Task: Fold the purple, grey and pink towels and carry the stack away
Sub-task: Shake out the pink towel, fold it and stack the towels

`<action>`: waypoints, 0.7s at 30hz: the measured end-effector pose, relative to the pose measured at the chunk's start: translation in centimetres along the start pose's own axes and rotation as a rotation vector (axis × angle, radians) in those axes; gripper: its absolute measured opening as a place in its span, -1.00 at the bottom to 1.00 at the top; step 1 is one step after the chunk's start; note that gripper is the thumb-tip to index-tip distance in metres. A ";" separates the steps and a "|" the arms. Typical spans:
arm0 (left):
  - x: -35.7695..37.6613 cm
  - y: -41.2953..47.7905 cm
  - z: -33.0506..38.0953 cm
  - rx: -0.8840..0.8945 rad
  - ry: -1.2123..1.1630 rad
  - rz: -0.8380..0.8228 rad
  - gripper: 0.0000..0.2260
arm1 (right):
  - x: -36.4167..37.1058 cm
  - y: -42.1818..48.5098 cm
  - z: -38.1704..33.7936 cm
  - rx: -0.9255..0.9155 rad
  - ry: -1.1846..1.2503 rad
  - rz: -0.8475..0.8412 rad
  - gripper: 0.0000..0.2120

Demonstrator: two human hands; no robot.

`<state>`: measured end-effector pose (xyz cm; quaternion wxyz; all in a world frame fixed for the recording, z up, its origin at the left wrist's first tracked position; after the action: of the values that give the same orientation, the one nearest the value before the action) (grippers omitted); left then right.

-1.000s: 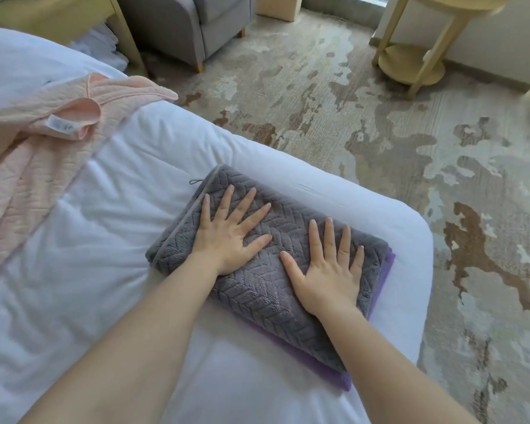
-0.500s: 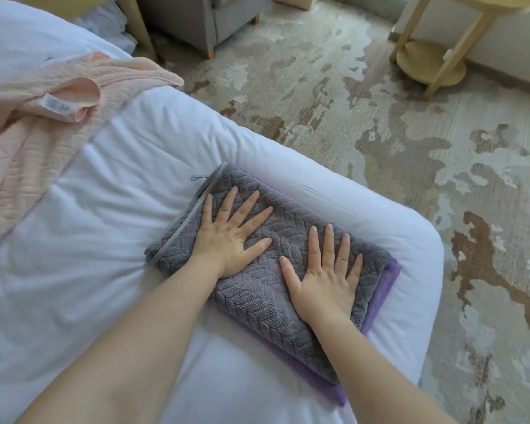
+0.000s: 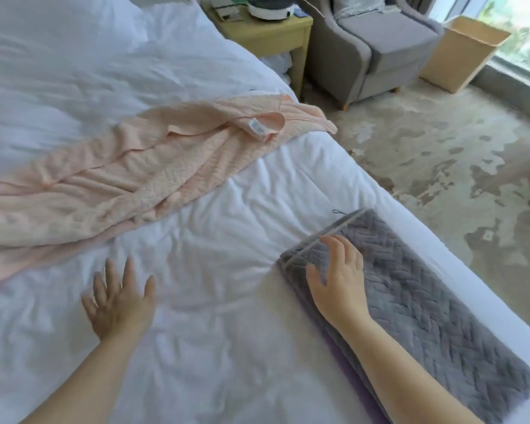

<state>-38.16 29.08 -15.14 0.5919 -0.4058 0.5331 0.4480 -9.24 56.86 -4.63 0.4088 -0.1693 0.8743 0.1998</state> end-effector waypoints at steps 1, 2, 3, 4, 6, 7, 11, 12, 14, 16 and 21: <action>0.1 0.7 -2.8 -0.066 0.020 0.000 -0.43 | 2.5 0.6 -2.3 -0.056 0.030 -0.067 -0.55; 0.4 1.2 -5.7 -0.140 0.036 -0.007 -0.42 | 5.0 1.0 -4.5 -0.111 0.047 -0.133 -0.56; 0.9 1.1 -8.7 -0.221 0.052 -0.020 -0.42 | 7.5 1.2 -6.4 -0.161 0.056 -0.189 -0.57; 1.4 0.8 -11.6 -0.297 0.074 -0.030 -0.41 | 9.8 1.4 -8.1 -0.195 0.065 -0.230 -0.58; 2.4 0.0 -15.5 -0.357 0.133 -0.018 -0.41 | 13.9 1.9 -11.1 -0.217 0.083 -0.285 -0.59; 2.9 -0.2 -16.3 -0.348 0.137 0.003 -0.43 | 15.9 2.3 -12.5 -0.230 0.091 -0.309 -0.59; 4.8 0.5 -16.3 -0.328 0.072 0.108 -0.46 | 23.3 5.4 -19.1 -0.405 0.083 -0.272 -0.61; 5.3 0.7 -16.5 -0.333 0.042 0.136 -0.45 | 24.9 6.5 -21.0 -0.444 0.102 -0.242 -0.63; 6.2 0.8 -17.1 -0.317 0.000 0.199 -0.45 | 27.9 9.1 -24.5 -0.431 0.185 -0.193 -0.67; 7.0 0.7 -17.7 -0.306 -0.013 0.226 -0.44 | 30.7 12.0 -27.5 -0.375 0.245 -0.139 -0.69; 7.8 1.3 -17.7 -0.285 -0.024 0.238 -0.46 | 38.1 18.0 -32.6 -0.429 0.030 -0.160 -0.55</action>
<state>-43.89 13.22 -24.67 0.4773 -0.4143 0.5014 0.5908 -61.78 51.50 -11.55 0.3651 -0.3239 0.8015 0.3455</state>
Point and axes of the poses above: each hand's wrist, its own y-axis towards the middle knuckle, its own x-axis out of the palm, z = x × y, the point moved 9 cm from there along y, towards the middle knuckle, and after that the axes turned 12 degrees about z, right-handed, at the moved point
